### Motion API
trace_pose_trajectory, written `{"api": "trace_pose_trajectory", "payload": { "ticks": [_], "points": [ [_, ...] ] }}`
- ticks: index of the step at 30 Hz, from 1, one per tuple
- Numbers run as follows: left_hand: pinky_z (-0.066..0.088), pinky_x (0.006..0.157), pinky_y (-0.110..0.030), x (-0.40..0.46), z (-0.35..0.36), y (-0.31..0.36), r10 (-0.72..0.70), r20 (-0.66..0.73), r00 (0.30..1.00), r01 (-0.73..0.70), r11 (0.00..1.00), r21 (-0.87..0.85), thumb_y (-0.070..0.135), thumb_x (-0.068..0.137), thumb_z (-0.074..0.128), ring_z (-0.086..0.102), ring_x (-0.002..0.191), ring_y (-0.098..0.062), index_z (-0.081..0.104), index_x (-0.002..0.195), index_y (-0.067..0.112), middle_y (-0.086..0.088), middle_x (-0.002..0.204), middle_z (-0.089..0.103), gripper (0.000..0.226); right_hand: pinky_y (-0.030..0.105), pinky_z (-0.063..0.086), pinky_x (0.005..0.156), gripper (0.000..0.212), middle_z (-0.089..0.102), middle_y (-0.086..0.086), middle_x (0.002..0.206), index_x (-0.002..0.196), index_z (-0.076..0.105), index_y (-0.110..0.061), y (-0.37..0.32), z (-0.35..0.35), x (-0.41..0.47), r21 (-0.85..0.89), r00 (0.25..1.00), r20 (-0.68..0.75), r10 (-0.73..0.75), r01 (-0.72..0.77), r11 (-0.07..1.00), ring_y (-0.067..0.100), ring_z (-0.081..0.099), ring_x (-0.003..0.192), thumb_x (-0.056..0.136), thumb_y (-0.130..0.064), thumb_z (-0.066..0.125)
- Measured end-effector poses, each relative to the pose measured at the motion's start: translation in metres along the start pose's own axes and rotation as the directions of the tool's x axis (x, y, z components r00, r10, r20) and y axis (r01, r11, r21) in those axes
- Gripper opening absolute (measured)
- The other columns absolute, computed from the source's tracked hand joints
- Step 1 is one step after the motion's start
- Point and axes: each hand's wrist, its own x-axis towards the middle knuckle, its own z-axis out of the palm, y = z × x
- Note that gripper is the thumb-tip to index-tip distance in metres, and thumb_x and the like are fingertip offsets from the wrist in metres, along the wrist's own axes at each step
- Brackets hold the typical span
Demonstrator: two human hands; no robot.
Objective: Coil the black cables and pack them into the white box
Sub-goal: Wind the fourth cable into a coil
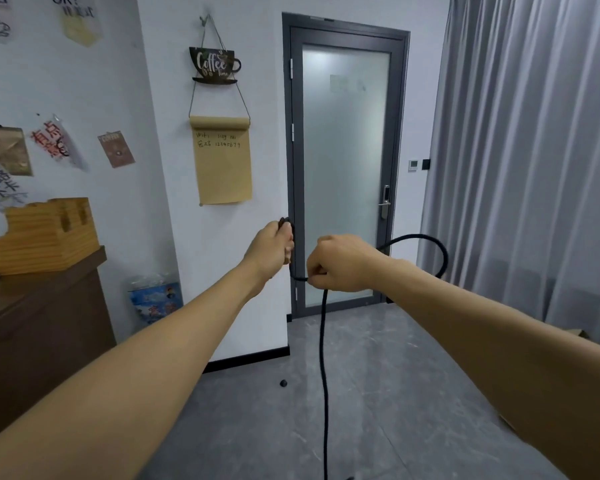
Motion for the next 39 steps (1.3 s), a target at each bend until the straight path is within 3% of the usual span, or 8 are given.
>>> {"api": "trace_pose_trajectory", "payload": {
  "ticks": [5,8,12,16,20,26,31,39],
  "points": [
    [0.039,0.058,-0.017,-0.004,0.008,0.000,0.037,0.139,0.990,-0.059,0.986,0.156,0.028,0.104,0.031,0.044,0.066,-0.012,0.045,0.087,0.013,0.001,0.075,0.049,0.026,0.027,0.039,0.066,0.019,0.040,-0.011,0.062,0.083,0.069,-0.012,0.002,-0.004,0.003,0.181,0.998,-0.064,-0.012,0.024,0.983,0.013,0.043,0.080,0.090,-0.023,0.055],
    [0.038,0.046,-0.009,-0.008,0.008,0.003,-0.003,0.224,0.975,-0.039,0.983,0.180,0.029,0.104,0.031,0.049,0.061,-0.012,0.044,0.083,0.014,-0.001,0.070,0.052,0.029,0.027,0.039,0.069,0.018,0.047,-0.010,0.064,0.088,0.073,-0.019,0.008,-0.005,0.001,0.244,0.996,-0.086,0.007,0.014,0.970,0.008,0.036,0.080,0.091,-0.027,0.056],
    [0.029,0.037,-0.009,-0.011,0.011,0.005,-0.053,0.309,0.949,-0.036,0.960,0.277,0.027,0.103,0.032,0.036,0.048,-0.009,0.040,0.072,0.014,0.000,0.058,0.044,0.035,0.031,0.045,0.075,0.016,0.063,0.001,0.084,0.091,0.073,-0.023,0.019,0.000,-0.001,0.311,0.981,-0.157,0.113,-0.059,0.948,0.006,0.037,0.085,0.085,-0.035,0.065],
    [0.025,0.043,-0.016,-0.008,0.008,-0.001,-0.150,0.352,0.924,0.067,0.969,0.236,0.022,0.103,0.036,0.026,0.045,-0.008,0.041,0.069,0.015,0.004,0.052,0.034,0.034,0.029,0.045,0.076,0.025,0.061,-0.003,0.094,0.095,0.069,-0.021,0.028,0.004,-0.002,0.229,0.987,-0.056,0.147,-0.131,0.965,0.005,0.040,0.092,0.077,-0.039,0.072],
    [0.023,0.047,-0.018,-0.005,-0.009,-0.003,-0.237,0.371,0.898,0.139,0.952,0.272,0.022,0.102,0.040,0.024,0.046,-0.009,0.044,0.073,0.012,0.003,0.055,0.034,0.030,0.029,0.043,0.074,0.016,0.055,-0.012,0.098,0.097,0.069,-0.021,0.036,0.010,-0.009,0.144,0.980,0.062,0.187,-0.194,0.970,0.010,0.046,0.097,0.083,-0.028,0.067],
    [0.031,0.048,-0.017,-0.007,-0.018,0.002,-0.238,0.343,0.909,0.082,0.907,0.414,0.042,0.090,0.059,0.032,0.049,-0.011,0.047,0.067,0.015,0.004,0.057,0.039,0.037,0.033,0.052,0.083,0.035,0.062,0.005,0.108,0.105,0.070,-0.015,0.033,0.019,-0.006,0.192,0.947,0.123,0.298,-0.317,0.929,0.025,0.060,0.090,0.088,0.003,0.046],
    [0.021,0.035,-0.013,-0.011,-0.023,-0.001,-0.235,0.293,0.927,0.142,0.942,0.304,0.036,0.092,0.058,0.023,0.043,-0.010,0.033,0.061,0.018,0.005,0.052,0.028,0.043,0.034,0.053,0.086,0.037,0.066,0.010,0.110,0.108,0.069,-0.008,0.040,0.024,-0.008,0.270,0.918,-0.020,0.395,-0.375,0.887,0.026,0.064,0.095,0.088,0.010,0.044],
    [0.022,0.041,-0.017,-0.007,-0.025,-0.003,-0.221,0.264,0.939,0.191,0.973,0.133,0.025,0.092,0.059,0.019,0.043,-0.009,0.050,0.088,0.009,0.003,0.057,0.024,0.019,0.031,0.052,0.072,0.043,0.067,0.011,0.106,0.108,0.070,-0.010,0.050,0.032,-0.009,0.283,0.846,-0.087,0.526,-0.486,0.827,0.022,0.061,0.083,0.087,0.016,0.043]
  ]
}}
